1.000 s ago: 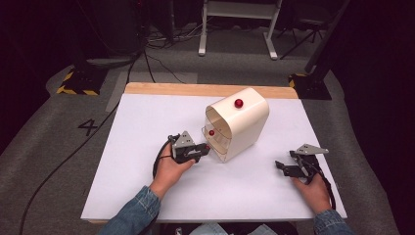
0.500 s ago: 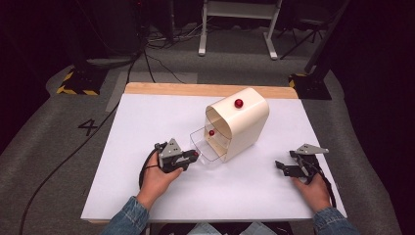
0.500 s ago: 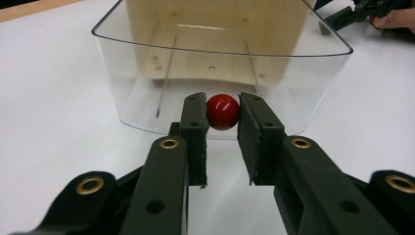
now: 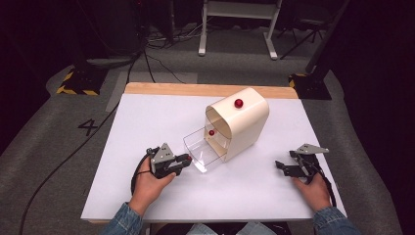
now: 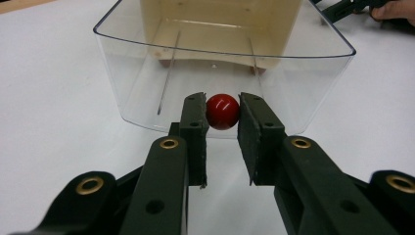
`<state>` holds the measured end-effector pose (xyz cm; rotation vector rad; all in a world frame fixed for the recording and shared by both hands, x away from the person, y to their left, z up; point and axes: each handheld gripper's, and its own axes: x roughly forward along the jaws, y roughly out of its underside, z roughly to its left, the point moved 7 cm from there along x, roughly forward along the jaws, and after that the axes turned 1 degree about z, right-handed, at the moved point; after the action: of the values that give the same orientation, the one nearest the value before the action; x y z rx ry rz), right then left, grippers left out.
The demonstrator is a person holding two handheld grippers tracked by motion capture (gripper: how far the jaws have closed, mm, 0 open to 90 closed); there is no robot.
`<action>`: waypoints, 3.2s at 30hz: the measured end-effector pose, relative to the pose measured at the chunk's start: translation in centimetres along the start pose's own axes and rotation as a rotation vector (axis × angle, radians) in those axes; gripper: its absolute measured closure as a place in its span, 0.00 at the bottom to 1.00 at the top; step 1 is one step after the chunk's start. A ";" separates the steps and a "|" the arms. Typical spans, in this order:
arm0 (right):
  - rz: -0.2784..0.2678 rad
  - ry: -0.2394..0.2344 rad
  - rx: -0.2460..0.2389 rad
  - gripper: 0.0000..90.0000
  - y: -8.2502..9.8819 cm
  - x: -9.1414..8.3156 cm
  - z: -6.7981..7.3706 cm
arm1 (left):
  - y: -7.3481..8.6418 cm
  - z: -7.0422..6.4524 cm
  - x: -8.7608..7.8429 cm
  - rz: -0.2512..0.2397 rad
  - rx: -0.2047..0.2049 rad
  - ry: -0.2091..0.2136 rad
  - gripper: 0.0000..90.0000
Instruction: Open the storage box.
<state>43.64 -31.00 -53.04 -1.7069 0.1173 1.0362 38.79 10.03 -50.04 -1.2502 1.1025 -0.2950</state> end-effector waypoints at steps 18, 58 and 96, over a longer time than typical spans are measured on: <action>0.000 -0.001 0.001 0.24 0.0 0.0 0.0 | 1.1 0.7 -0.5 0.063 -0.049 0.013 0.57; 0.000 0.007 -0.004 0.23 0.0 0.0 0.0 | -10.3 -1.2 2.0 -0.125 0.047 0.067 0.54; -0.001 0.011 -0.006 0.23 0.0 0.0 0.0 | -10.4 -0.5 3.2 -0.152 0.043 0.033 0.82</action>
<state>43.61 -30.98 -53.04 -1.7176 0.1205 1.0270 43.79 3.78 -42.64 -1.2972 1.0255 -0.4540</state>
